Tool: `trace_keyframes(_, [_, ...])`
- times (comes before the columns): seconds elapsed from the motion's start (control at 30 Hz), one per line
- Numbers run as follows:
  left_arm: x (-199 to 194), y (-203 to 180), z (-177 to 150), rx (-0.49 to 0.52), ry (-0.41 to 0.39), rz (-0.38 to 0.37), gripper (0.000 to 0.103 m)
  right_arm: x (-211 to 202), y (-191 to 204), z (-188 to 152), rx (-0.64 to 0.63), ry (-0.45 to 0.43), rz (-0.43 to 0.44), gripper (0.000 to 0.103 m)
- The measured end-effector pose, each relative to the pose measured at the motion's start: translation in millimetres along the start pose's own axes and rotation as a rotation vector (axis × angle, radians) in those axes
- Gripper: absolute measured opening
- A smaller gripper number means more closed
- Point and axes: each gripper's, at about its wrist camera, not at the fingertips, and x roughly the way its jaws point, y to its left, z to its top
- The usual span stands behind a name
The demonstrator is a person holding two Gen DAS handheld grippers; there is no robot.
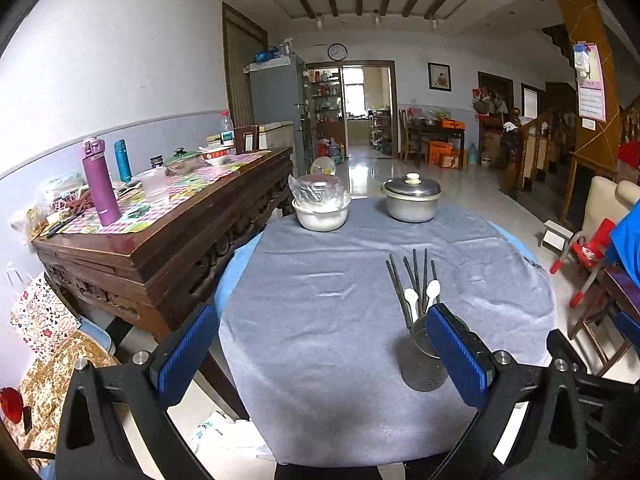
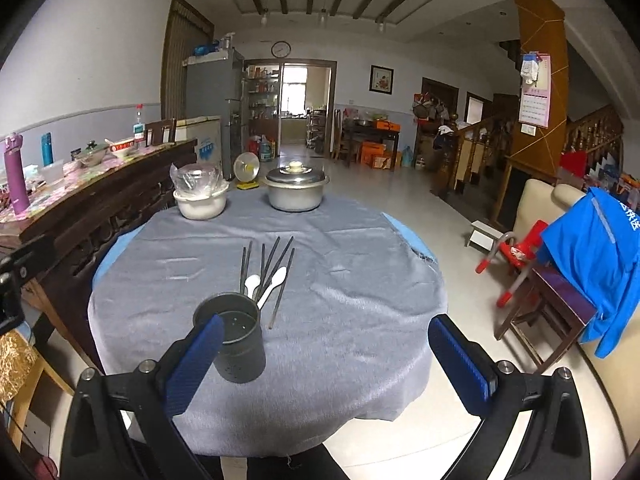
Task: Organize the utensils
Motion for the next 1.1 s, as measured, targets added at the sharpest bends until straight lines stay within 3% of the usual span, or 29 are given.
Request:
trace_keyframes(0.43, [0.8,5.2,-7.3,0.003,0.01,0.033,0.103,0.3,6.7,-2.5,0.006,-0.012,-0.016,0.103])
trace_keyframes(1.1, [0.2,-3.7,-16.0,0.027,0.03,0.012,0.103,-6.4,9.7,-7.9,-0.011,-0.031,-0.036,0.103])
